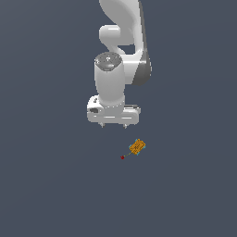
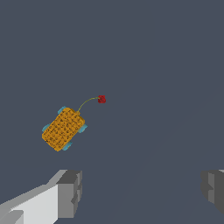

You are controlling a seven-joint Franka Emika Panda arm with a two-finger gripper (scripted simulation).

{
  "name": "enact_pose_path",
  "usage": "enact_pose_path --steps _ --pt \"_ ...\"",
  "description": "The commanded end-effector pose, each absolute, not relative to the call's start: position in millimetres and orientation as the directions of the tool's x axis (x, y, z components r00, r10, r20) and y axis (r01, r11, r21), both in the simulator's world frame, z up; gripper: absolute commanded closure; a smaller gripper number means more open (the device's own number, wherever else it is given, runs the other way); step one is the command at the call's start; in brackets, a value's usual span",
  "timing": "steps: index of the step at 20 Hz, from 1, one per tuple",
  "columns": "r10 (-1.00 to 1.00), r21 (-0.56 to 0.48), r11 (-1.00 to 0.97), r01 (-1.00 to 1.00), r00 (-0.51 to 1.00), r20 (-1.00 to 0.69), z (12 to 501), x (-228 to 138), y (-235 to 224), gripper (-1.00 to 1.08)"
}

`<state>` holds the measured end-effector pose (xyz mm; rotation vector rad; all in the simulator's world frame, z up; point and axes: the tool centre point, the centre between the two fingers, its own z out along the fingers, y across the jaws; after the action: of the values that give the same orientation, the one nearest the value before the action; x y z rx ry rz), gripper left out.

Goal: Pick up the object and move it to a goal position.

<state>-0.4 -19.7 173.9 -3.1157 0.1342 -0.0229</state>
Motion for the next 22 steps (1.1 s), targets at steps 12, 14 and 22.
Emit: enact_pose_path --steps 12,14,22 --pt "-0.002 -0.010 -1.000 -0.002 1.000 -0.021 161 -9 -4 -0.92" --pt "-0.006 -0.010 -1.000 -0.006 1.000 -0.020 162 -8 -4 -0.92" --pt "-0.064 -0.010 -0.998 -0.064 0.998 -0.020 155 -4 1 -0.92"
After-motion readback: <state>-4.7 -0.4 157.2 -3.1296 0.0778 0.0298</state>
